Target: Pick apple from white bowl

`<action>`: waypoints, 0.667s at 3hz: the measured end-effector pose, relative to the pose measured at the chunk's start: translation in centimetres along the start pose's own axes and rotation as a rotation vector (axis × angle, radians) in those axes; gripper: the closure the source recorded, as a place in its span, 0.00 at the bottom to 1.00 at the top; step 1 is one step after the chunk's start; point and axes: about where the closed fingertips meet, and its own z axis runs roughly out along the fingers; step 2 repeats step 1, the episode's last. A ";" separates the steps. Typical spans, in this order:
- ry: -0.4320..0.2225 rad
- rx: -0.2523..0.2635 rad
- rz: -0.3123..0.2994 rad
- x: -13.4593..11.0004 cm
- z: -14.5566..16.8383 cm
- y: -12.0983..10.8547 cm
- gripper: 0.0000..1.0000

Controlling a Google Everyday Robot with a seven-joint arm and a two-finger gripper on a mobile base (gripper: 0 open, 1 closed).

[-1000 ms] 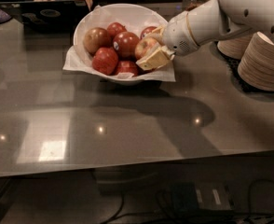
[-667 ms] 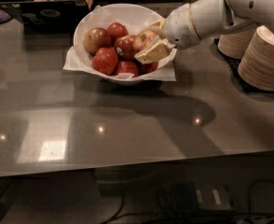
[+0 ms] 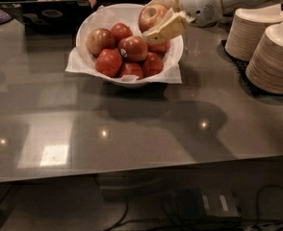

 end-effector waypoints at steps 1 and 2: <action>0.000 0.000 0.000 0.0 0.0 0.0 1.00; 0.000 0.000 0.000 0.0 0.0 0.0 1.00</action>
Offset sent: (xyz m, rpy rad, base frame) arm 0.0000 0.0000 0.0000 0.0000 0.0000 0.0000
